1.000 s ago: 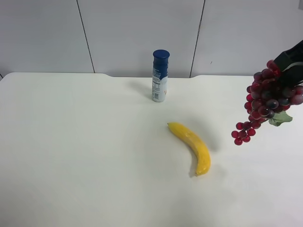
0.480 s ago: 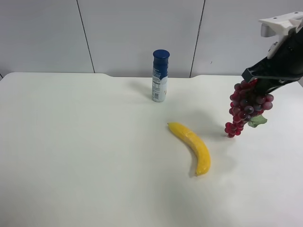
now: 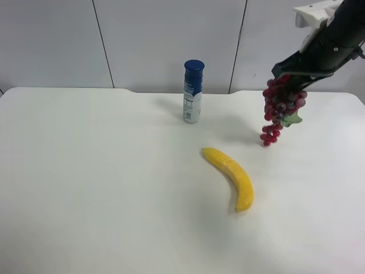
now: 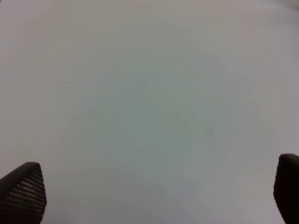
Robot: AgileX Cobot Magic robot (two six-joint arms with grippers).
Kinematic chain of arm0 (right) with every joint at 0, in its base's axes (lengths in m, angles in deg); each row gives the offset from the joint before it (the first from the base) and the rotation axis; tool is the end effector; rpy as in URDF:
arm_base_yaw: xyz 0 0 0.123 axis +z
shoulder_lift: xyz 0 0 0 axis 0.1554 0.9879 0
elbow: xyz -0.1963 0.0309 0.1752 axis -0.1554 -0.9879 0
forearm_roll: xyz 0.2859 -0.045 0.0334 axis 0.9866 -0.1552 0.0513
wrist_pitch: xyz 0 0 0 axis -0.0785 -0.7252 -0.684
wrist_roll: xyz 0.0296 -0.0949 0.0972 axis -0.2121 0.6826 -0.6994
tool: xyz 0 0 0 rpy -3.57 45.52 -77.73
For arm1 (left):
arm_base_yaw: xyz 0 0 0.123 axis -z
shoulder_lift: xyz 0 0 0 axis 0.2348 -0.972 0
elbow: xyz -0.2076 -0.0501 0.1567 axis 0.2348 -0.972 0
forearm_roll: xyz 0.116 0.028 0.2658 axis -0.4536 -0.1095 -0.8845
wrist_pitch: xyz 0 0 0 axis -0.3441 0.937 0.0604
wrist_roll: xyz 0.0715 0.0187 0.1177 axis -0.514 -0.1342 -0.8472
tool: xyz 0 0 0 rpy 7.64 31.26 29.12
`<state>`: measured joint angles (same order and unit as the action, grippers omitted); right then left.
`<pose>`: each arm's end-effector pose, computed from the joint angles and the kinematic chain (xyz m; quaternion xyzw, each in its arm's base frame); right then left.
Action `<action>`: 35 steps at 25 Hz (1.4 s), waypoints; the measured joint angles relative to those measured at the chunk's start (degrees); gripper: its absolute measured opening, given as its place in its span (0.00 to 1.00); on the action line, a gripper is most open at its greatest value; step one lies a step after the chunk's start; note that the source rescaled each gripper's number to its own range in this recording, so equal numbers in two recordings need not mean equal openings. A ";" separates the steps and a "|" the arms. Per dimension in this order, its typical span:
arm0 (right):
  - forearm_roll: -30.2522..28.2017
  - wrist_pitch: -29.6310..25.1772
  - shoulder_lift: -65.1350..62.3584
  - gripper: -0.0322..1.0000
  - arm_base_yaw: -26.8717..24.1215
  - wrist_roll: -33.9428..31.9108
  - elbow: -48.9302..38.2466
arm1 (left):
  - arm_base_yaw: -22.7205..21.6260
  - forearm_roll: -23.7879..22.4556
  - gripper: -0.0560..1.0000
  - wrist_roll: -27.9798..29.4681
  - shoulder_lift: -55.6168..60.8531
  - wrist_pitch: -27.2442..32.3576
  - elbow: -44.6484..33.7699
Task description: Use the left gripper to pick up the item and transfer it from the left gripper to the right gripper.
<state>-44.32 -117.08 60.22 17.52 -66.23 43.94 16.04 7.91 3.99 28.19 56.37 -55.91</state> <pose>0.4036 0.0589 0.2118 -0.1640 0.9541 -0.0123 0.2504 0.0915 -0.0049 0.2786 0.0320 0.8484 -0.0070 0.5283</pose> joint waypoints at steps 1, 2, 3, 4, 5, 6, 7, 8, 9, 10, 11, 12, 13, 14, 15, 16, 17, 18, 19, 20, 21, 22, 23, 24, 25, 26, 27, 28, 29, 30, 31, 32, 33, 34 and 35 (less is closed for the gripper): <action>0.00 0.33 0.63 0.03 0.00 0.00 1.20 | 0.00 0.00 1.00 0.00 0.00 0.00 0.00; 0.05 0.52 1.20 0.03 0.00 0.00 2.21 | 0.00 0.00 1.00 0.00 0.00 0.00 0.00; 0.21 0.37 1.84 0.03 0.00 0.05 2.67 | 0.00 0.00 1.00 0.00 0.00 0.00 0.00; 0.44 -0.15 2.56 0.03 0.00 0.15 2.84 | 0.00 0.00 1.00 0.00 0.00 0.00 0.00; 0.77 -1.09 3.51 0.03 0.00 0.29 2.88 | 0.00 0.00 1.00 0.00 0.00 0.00 0.00; 1.09 -2.95 4.39 0.03 0.00 0.48 2.91 | 0.00 0.00 1.00 0.00 0.00 0.00 0.00; 1.89 -4.65 5.61 0.03 0.00 0.89 2.91 | 0.00 0.00 1.00 0.00 0.00 0.00 0.00; 2.38 -6.17 6.96 0.03 0.00 1.32 2.95 | 0.00 0.00 1.00 0.00 0.00 0.00 0.00; 3.12 -8.01 8.16 0.03 0.00 1.61 2.95 | 0.00 0.00 1.00 0.00 0.00 0.00 0.00; 3.49 -9.68 9.59 0.03 0.00 1.97 2.95 | 0.00 0.00 1.00 0.00 0.00 0.00 0.00; 3.88 -10.91 11.01 0.03 0.00 2.17 2.95 | 0.00 0.00 1.00 0.00 0.00 0.00 0.00; 4.36 -11.78 12.26 0.03 0.00 2.34 2.95 | 0.00 0.00 1.00 0.00 0.00 0.00 0.00; 4.62 -12.56 13.13 0.03 0.00 2.39 2.95 | 0.00 0.00 1.00 0.00 0.00 0.00 0.00; 4.78 -12.96 13.97 0.03 0.00 2.39 2.95 | 0.00 0.00 1.00 0.00 0.00 0.00 0.00; 4.78 -13.01 14.60 0.03 0.00 2.41 2.95 | 0.00 0.00 1.00 0.00 0.00 0.00 0.00; 4.78 -13.09 15.02 0.03 0.00 2.46 2.95 | 0.00 0.00 1.00 0.00 0.00 0.00 0.00; 4.59 -13.16 15.27 0.03 0.00 2.53 2.95 | 0.00 0.00 1.00 0.00 0.00 0.00 0.00; 4.29 -13.10 15.54 0.03 0.00 2.58 2.95 | 0.00 0.00 1.00 0.00 0.00 0.00 0.00; 3.74 -12.93 15.54 0.03 0.00 2.58 2.95 | 0.00 0.00 1.00 0.00 0.00 0.00 0.00; 3.01 -12.55 15.60 0.03 0.00 2.58 2.95 | 0.00 0.00 1.00 0.00 0.00 0.00 0.00; 2.40 -12.41 15.60 0.03 0.00 2.58 2.95 | 0.00 0.00 1.00 0.00 0.00 0.00 0.00; 1.80 -12.27 15.60 0.03 0.00 2.58 2.95 | 0.00 0.00 1.00 0.00 0.00 0.00 0.00; 1.51 -12.12 15.60 0.03 0.00 2.58 2.95 | 0.00 0.00 1.00 0.00 0.00 0.00 0.00; 1.09 -11.67 15.65 0.03 0.00 2.58 2.95 | 0.00 0.00 1.00 0.00 0.00 0.00 0.00; 1.09 -11.20 15.65 0.03 0.00 2.58 2.95 | 0.00 0.00 1.00 0.00 0.00 0.00 0.00; 1.09 -10.79 15.65 0.03 0.00 2.58 2.95 | 0.00 0.00 1.00 0.00 0.00 0.00 0.00; 1.09 -10.73 15.65 0.03 0.00 2.58 2.95 | 0.00 0.00 1.00 0.00 0.00 0.00 0.00; 1.09 -10.73 15.65 0.04 0.00 2.58 2.95 | 0.00 0.00 1.00 0.00 0.00 0.00 0.00; 1.09 -10.73 15.65 0.06 0.00 2.58 2.95 | 0.00 0.00 1.00 0.00 0.00 0.00 0.00; 0.42 -10.72 15.65 0.09 0.00 2.58 2.95 | 0.00 0.00 1.00 0.00 0.00 0.00 0.00; -0.03 -10.67 15.65 0.14 0.00 2.58 2.95 | 0.00 0.00 1.00 0.00 0.00 0.00 0.00; -0.48 -10.67 15.65 0.22 0.00 2.58 2.95 | 0.00 0.00 1.00 0.00 0.00 0.00 0.00; -0.95 -10.67 15.65 0.31 0.00 2.37 2.95 | 0.00 0.00 1.00 0.00 0.00 0.00 0.00; -1.48 -10.73 15.65 0.45 0.00 2.09 2.95 | 0.00 0.00 1.00 0.00 0.00 0.00 0.00; -1.99 -10.78 15.65 0.61 0.00 1.36 2.95 | 0.00 0.00 1.00 0.00 0.00 0.00 0.00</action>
<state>-46.31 -127.86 75.86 17.52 -64.87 46.89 16.04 7.91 3.99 28.19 56.37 -55.91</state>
